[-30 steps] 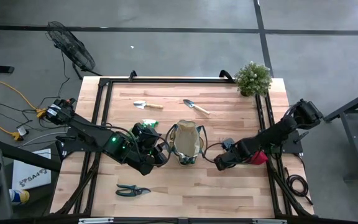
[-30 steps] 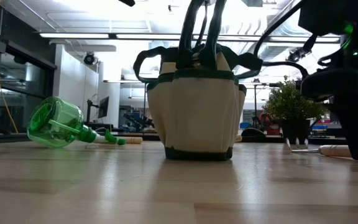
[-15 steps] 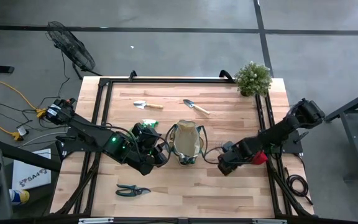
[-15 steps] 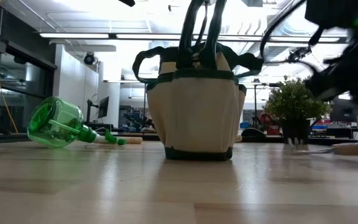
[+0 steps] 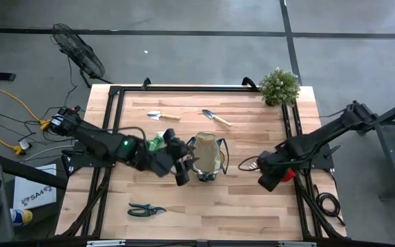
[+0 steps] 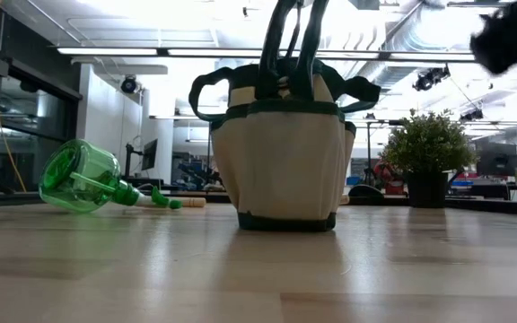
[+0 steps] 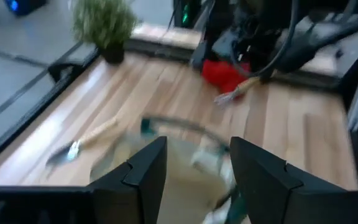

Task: Pick & Place Garden tools in Gardening bag
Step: Put the brown hand rake into the white gardening bag

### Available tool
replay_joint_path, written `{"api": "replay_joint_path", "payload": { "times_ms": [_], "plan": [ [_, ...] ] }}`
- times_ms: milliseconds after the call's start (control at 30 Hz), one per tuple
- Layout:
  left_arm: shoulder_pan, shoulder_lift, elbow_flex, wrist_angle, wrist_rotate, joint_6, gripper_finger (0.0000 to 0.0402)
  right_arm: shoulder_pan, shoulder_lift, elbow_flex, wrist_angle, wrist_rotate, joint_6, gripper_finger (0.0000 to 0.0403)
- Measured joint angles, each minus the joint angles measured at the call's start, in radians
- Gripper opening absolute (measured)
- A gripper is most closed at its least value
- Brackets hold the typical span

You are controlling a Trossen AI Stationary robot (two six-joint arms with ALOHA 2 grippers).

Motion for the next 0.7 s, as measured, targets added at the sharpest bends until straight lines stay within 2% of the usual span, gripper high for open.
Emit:
{"api": "replay_joint_path", "payload": {
  "times_ms": [100,267,333,567,700],
  "plan": [
    [0.049,0.003,0.021,0.05,0.051,0.071,0.0173,0.0,-0.052,0.066,-0.069,0.059,-0.02,0.0057],
    [0.121,0.004,0.03,0.174,0.126,0.14,0.0173,0.0,-0.092,0.175,-0.078,0.232,-0.084,0.0057],
    [0.14,0.005,0.03,0.201,0.151,0.155,0.0173,-0.001,-0.092,0.218,-0.078,0.27,-0.125,0.0057],
    [0.204,0.019,0.031,0.403,0.278,0.276,0.0173,-0.054,-0.048,0.332,-0.067,0.265,-0.291,0.0057],
    [0.23,0.032,0.032,0.462,0.33,0.331,0.0173,-0.114,0.005,0.369,-0.066,0.204,-0.4,0.0057]
  ]
}}
